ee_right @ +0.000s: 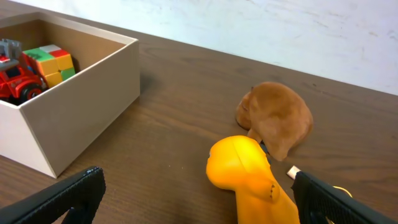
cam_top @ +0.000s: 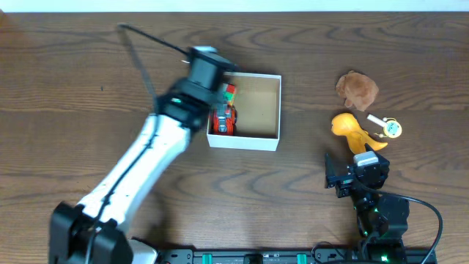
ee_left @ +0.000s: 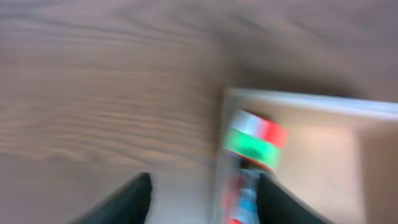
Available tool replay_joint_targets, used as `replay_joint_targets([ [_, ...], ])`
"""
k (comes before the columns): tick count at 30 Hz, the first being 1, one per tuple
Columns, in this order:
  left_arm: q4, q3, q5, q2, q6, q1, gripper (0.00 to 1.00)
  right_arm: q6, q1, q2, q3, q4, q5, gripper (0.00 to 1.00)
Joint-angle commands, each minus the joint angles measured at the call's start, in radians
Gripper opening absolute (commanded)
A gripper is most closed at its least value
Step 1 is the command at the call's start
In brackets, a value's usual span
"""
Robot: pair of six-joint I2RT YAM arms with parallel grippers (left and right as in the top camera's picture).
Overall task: Pack container
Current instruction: 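Open the left gripper and withdraw it to the left rest pose, then move the right gripper to the brown plush toy and grasp it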
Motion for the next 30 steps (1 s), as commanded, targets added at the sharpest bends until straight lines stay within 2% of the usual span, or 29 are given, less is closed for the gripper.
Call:
replay_joint_targets([
  [1, -0.013, 0.016, -0.096, -0.035, -0.008, 0.111, 0.64, 0.011, -0.012, -0.005, -0.002, -0.003, -0.006, 0.99],
  [8, -0.024, 0.016, -0.022, -0.035, -0.021, 0.247, 0.92, 0.011, -0.012, -0.005, -0.002, -0.003, -0.006, 0.99],
  [9, -0.024, 0.016, -0.022, -0.035, -0.021, 0.254, 1.00, 0.011, -0.012, -0.005, -0.002, -0.003, -0.006, 0.99],
  [23, -0.024, 0.016, -0.021, -0.034, -0.021, 0.274, 0.98, -0.009, -0.012, -0.005, -0.002, 0.017, 0.010, 0.99],
  [27, -0.024, 0.016, -0.021, -0.034, -0.021, 0.274, 0.98, -0.049, -0.012, -0.003, 0.000, 0.215, -0.016, 0.99],
  [30, -0.024, 0.016, -0.021, -0.034, -0.021, 0.274, 0.98, -0.057, -0.012, 0.024, 0.037, 0.278, 0.076, 0.99],
])
